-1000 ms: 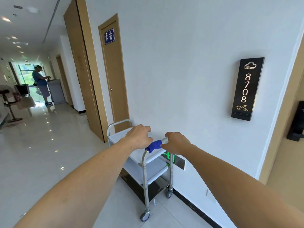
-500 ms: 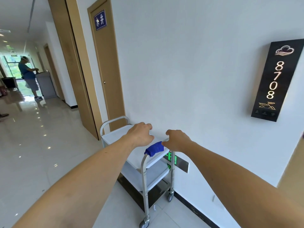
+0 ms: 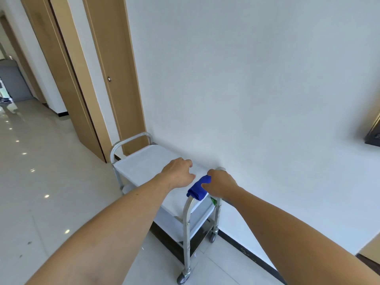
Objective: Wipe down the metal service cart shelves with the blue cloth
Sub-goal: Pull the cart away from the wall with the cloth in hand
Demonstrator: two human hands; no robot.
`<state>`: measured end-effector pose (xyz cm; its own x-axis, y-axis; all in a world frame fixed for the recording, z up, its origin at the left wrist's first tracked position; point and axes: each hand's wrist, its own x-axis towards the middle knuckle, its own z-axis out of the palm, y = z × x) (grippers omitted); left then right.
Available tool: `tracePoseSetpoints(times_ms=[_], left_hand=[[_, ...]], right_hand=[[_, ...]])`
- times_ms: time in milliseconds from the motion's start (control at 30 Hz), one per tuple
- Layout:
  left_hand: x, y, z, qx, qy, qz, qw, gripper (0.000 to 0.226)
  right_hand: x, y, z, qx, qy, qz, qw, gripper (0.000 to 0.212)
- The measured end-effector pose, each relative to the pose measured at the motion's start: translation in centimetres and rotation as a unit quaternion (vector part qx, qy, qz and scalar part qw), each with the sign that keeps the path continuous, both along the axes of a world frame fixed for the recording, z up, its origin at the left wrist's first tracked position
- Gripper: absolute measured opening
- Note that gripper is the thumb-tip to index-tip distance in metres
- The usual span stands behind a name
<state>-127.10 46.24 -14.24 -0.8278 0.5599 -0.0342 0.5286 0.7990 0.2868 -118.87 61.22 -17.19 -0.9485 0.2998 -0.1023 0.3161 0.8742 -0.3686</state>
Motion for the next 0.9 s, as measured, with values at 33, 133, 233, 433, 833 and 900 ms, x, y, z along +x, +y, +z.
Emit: tracePoseSetpoints(times_ms=[33,133,233,433,833,900], left_hand=[[-0.9,0.0,-0.7,-0.001,-0.008,-0.001,1.0,0.053],[-3.4,0.4,-2.8,-0.005,-0.031,-0.003,0.999,0.052],[-5.6,1.3,-4.7,-0.007,-0.049,-0.005,0.999,0.052],[-9.9,3.8,-8.4,-0.007,-0.077,0.015,0.997,0.052],[-16.7,6.7,-14.0,-0.062,-0.131,0.088,0.985,0.051],[-17.5,7.4,-14.6,-0.062,-0.134,0.092,0.985,0.051]], right_hand=[[-0.7,-0.2,-0.8,0.0,-0.006,-0.004,1.0,0.036],[-2.7,-0.2,-2.9,-0.004,-0.032,-0.012,0.999,0.038],[-4.8,0.5,-4.7,-0.01,-0.046,-0.021,0.999,0.033],[-9.6,2.7,-8.7,-0.032,-0.053,-0.058,0.996,0.024],[-19.0,4.3,-15.0,-0.118,-0.12,-0.142,0.975,0.068],[-19.9,4.2,-16.2,-0.132,-0.135,-0.159,0.969,0.076]])
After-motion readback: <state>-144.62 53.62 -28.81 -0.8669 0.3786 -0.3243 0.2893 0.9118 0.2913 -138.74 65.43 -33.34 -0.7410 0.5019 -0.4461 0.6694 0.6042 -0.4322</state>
